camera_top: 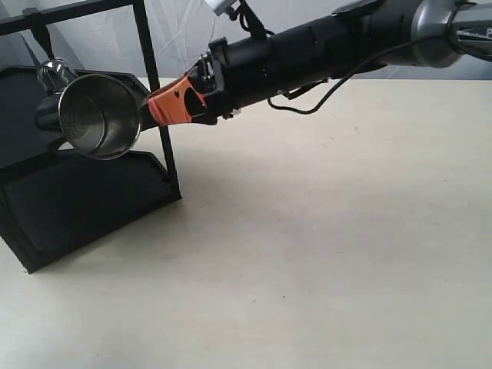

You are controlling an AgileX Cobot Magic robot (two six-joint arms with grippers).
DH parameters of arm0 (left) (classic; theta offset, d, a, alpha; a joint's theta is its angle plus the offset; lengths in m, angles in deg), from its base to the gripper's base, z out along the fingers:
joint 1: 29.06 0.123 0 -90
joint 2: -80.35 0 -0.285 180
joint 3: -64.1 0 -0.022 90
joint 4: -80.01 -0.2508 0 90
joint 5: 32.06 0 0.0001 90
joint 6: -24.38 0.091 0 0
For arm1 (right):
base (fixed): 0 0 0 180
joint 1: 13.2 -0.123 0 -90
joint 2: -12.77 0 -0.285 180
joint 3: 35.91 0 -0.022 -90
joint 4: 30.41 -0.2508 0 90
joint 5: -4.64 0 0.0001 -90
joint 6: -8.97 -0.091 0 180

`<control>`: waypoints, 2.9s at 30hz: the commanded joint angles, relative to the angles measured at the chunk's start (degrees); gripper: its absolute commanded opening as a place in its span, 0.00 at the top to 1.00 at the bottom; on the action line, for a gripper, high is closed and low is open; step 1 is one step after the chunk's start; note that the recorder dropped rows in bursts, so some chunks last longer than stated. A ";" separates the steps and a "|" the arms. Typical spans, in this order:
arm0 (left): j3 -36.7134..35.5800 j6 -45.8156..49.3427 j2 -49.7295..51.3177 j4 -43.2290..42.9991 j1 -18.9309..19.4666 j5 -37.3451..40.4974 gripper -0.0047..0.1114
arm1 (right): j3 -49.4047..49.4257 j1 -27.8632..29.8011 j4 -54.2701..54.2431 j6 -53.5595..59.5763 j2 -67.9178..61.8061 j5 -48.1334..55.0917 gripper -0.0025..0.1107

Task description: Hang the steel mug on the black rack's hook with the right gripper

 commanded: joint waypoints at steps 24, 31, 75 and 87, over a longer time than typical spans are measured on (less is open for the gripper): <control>0.12 -0.12 -0.27 -0.15 -0.07 -0.25 0.95 | 38.36 17.01 30.01 -44.83 49.26 -42.09 0.99; 0.12 -0.12 -0.27 -0.15 -0.07 -0.25 0.95 | 45.84 17.01 30.01 -46.89 60.06 -34.16 0.99; 0.12 -0.12 -0.27 -0.15 -0.07 -0.25 0.95 | 79.65 22.19 78.78 -92.73 102.50 -58.55 0.99; 0.12 -0.12 -0.27 -0.15 -0.07 -0.25 0.95 | 83.42 22.34 78.39 -92.12 108.11 -57.17 0.99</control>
